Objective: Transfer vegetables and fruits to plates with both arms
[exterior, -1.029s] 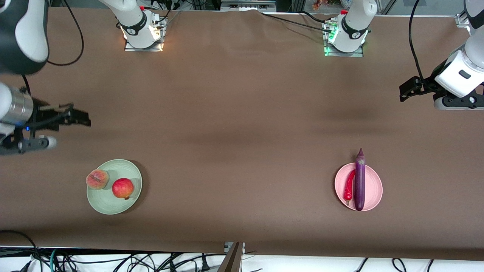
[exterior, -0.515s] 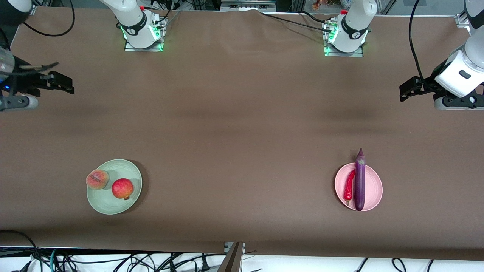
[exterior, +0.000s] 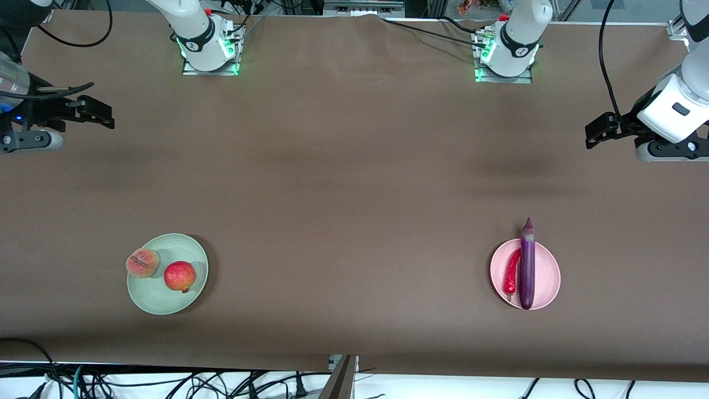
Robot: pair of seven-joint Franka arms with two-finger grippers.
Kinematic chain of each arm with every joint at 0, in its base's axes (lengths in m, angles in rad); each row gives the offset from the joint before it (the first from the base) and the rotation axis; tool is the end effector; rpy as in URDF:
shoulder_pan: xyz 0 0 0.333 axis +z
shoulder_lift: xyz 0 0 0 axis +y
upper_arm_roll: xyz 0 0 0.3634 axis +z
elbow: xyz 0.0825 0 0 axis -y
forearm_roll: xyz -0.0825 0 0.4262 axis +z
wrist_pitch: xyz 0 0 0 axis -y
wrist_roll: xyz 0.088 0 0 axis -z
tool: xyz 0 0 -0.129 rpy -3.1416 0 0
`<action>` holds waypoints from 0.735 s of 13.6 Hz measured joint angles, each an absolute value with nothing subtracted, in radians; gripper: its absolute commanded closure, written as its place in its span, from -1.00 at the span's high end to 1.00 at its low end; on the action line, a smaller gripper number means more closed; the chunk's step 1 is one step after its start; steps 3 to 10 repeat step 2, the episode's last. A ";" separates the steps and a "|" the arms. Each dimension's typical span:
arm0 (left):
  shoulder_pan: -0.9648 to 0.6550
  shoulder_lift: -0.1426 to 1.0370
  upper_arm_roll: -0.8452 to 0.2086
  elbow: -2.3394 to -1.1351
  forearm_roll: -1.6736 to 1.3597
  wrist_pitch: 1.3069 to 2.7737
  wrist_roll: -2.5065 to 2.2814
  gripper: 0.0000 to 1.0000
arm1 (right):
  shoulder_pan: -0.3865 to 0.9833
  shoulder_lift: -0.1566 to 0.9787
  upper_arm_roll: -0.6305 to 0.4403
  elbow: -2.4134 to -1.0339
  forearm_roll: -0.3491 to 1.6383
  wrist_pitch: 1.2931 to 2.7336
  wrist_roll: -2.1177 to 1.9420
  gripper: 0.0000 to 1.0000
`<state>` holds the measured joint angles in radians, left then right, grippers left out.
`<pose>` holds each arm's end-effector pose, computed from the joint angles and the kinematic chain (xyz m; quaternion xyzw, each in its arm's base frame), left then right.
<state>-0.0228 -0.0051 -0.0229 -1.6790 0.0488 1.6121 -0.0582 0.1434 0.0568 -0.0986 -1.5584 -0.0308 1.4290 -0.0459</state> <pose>0.5926 -0.0210 0.6010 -0.9992 -0.0045 0.0296 0.0260 0.5945 0.0240 0.6118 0.9945 0.0442 -0.0928 0.0181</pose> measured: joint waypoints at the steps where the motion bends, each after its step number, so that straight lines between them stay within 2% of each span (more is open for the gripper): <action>1: -0.023 -0.005 -0.023 -1.679 0.049 1.612 -0.058 1.00 | 0.139 0.058 -0.099 -1.560 -0.031 1.430 -0.045 1.00; 10: -0.023 -0.005 -0.023 -1.679 0.049 1.612 -0.058 1.00 | 0.133 0.059 -0.099 -1.560 -0.031 1.431 -0.045 1.00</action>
